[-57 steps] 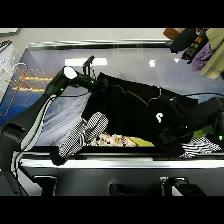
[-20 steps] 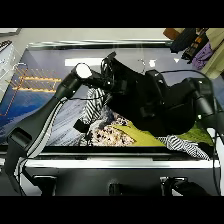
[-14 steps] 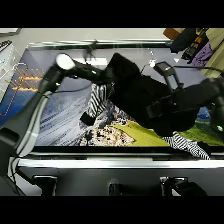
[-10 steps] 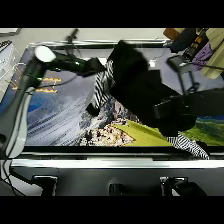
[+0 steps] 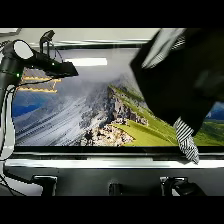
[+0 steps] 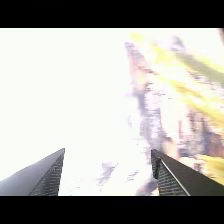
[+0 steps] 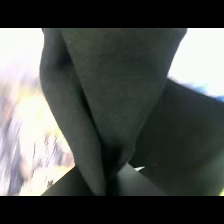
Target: Fold the clothes and pants, and hang the long-sleeved shirts on hangers.
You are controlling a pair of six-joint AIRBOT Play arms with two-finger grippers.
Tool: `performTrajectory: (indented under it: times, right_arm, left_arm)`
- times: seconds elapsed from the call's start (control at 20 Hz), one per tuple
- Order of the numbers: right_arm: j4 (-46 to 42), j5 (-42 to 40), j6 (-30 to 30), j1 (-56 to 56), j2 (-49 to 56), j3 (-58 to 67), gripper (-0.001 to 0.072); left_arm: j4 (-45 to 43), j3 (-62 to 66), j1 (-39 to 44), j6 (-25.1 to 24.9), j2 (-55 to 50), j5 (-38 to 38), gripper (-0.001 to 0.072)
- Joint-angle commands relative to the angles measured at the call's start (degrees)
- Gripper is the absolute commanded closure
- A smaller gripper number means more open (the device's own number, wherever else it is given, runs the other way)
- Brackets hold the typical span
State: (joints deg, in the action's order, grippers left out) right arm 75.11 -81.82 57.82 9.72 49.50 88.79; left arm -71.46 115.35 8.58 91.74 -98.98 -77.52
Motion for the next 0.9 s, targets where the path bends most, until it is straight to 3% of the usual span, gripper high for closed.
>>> performTrajectory:
  times: [0.0, 0.45, 0.85]
  right_arm:
    - [-5.22, -6.78, -6.08, -9.81, 5.01, 8.13, 0.0675]
    - [10.58, -1.86, 0.07, -48.61, 13.97, 14.86, 0.0675]
    - [19.85, 3.67, 0.74, -60.22, 28.61, 32.70, 0.0676]
  left_arm:
    - [-2.62, -0.02, -0.28, 0.46, -0.28, -1.09, 0.0079]
    - [-2.51, 0.00, -0.28, 0.42, -0.31, -1.11, 0.0083]
    - [-2.51, 0.00, -0.28, 0.42, -0.31, -1.11, 0.0082]
